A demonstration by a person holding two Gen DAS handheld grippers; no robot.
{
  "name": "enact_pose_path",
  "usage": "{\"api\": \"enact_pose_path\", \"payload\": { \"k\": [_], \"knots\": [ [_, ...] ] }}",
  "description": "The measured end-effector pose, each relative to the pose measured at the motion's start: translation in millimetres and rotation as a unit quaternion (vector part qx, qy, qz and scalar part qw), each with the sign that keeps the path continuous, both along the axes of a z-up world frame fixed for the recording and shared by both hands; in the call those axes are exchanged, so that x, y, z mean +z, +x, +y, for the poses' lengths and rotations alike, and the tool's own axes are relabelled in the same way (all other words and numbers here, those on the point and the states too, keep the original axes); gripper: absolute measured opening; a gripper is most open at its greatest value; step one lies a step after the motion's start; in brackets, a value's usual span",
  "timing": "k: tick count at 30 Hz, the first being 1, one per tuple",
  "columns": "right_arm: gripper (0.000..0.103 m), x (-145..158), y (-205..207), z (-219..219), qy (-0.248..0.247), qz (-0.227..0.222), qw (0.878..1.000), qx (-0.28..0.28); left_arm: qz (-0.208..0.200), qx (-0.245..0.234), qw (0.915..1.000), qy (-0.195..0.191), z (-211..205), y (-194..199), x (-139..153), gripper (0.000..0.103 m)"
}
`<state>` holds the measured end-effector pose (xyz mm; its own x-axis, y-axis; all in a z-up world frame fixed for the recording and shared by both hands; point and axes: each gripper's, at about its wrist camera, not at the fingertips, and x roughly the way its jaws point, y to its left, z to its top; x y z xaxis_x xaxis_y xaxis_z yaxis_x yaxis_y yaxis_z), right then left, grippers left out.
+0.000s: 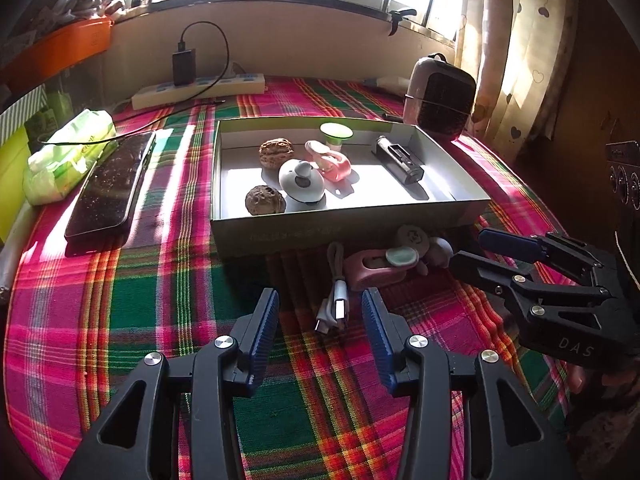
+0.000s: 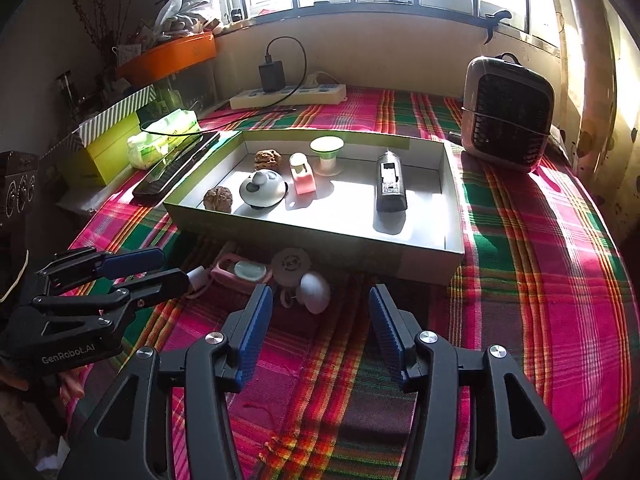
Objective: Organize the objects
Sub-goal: 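Withdraw both tools from the box toward the cable and remaining clip, then close the left tool on the white USB cable plug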
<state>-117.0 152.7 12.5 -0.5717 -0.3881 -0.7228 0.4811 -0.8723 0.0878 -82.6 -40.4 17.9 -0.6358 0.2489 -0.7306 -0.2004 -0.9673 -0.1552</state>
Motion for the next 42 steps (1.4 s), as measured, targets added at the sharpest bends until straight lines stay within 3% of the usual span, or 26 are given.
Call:
{"api": "enact_pose_path", "payload": {
  "k": [5, 26, 34, 42],
  "knots": [
    [0.052, -5, -2, 1, 0.004, -0.009, 1.000, -0.003, -0.012, 0.004, 0.9998, -0.016, 4, -8, -7, 0.042],
    [0.052, -17, -17, -14, 0.025, -0.032, 0.999, 0.024, -0.015, 0.020, 0.9996, -0.012, -4, -22, -8, 0.042],
    [0.052, -18, -20, -18, 0.039, -0.026, 0.999, 0.024, -0.015, 0.034, 0.9993, -0.010, -12, -23, -9, 0.034],
    [0.052, -17, -21, -15, 0.040, -0.025, 0.999, 0.022, -0.015, 0.031, 0.9993, -0.011, -13, -23, -9, 0.032]
  ]
}}
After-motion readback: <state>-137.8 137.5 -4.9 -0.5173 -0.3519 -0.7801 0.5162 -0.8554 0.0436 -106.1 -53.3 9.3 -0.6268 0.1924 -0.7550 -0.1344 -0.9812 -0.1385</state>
